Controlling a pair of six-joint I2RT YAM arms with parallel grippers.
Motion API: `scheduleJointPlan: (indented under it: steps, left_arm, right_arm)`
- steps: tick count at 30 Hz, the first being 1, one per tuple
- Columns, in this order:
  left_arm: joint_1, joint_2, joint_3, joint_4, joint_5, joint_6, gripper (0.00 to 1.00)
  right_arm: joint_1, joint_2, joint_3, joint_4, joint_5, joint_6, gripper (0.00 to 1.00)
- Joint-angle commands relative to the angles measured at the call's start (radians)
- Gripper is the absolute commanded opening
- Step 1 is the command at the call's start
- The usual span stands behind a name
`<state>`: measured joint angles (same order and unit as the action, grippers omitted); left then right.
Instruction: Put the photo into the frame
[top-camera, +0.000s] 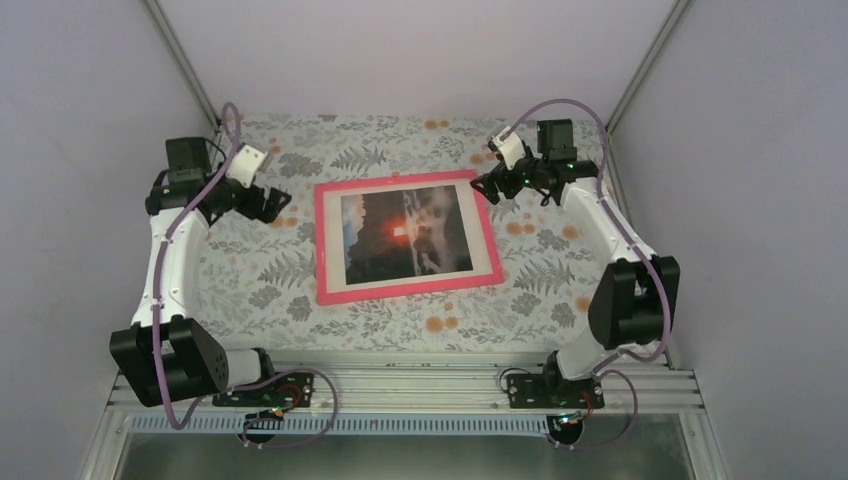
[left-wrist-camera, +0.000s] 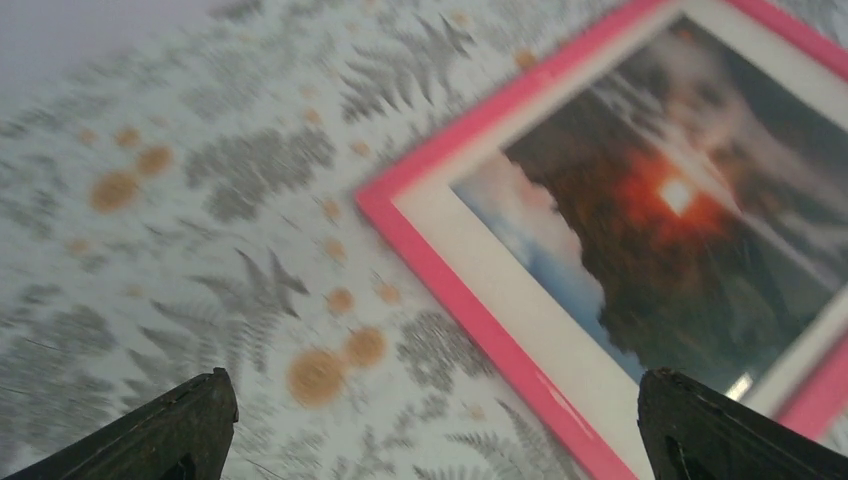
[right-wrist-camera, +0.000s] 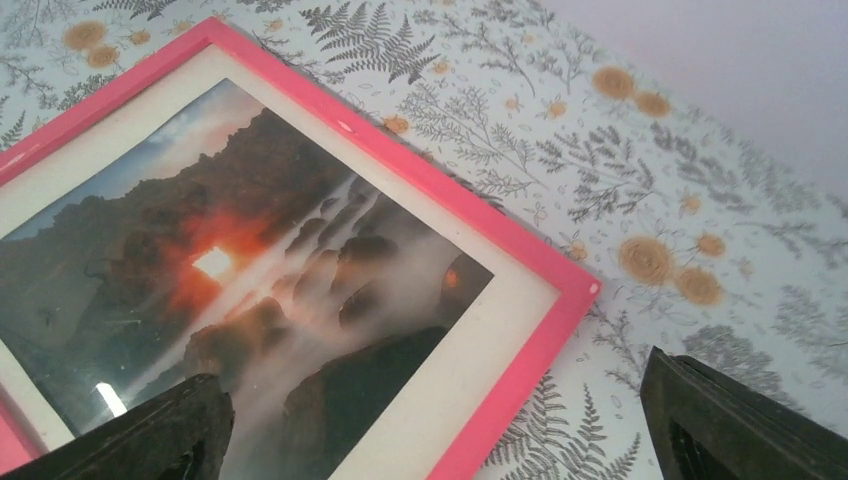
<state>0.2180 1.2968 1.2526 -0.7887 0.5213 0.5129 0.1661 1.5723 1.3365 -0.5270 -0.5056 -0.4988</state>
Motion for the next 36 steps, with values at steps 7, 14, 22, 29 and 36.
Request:
scheduleJointPlan:
  steps: [7,14,22,29,36]
  left_arm:
    - [-0.032,-0.083,-0.309,-0.081,0.074,0.347,1.00]
    - [-0.180,-0.147,-0.496,-0.040,-0.016,0.404,1.00]
    - [-0.336,-0.194,-0.585,0.004,-0.104,0.383,1.00]
    - [-0.376,-0.179,-0.572,0.031,-0.127,0.346,1.00]
    - [-0.442,-0.229,-0.629,0.096,-0.186,0.294,1.00]
  right_arm:
    - [-0.029,0.326,0.232,-0.026,-0.195,0.076,1.00]
    - [-0.026,0.642,0.583,-0.126,-0.262,0.158,1.00]
    - [0.004,0.841,0.797,-0.108,-0.208,0.241,1.00]
    - [0.078,0.924,0.830,-0.068,-0.100,0.253,1.00]
    - [0.103,0.970,0.831,-0.045,-0.084,0.259,1.00]
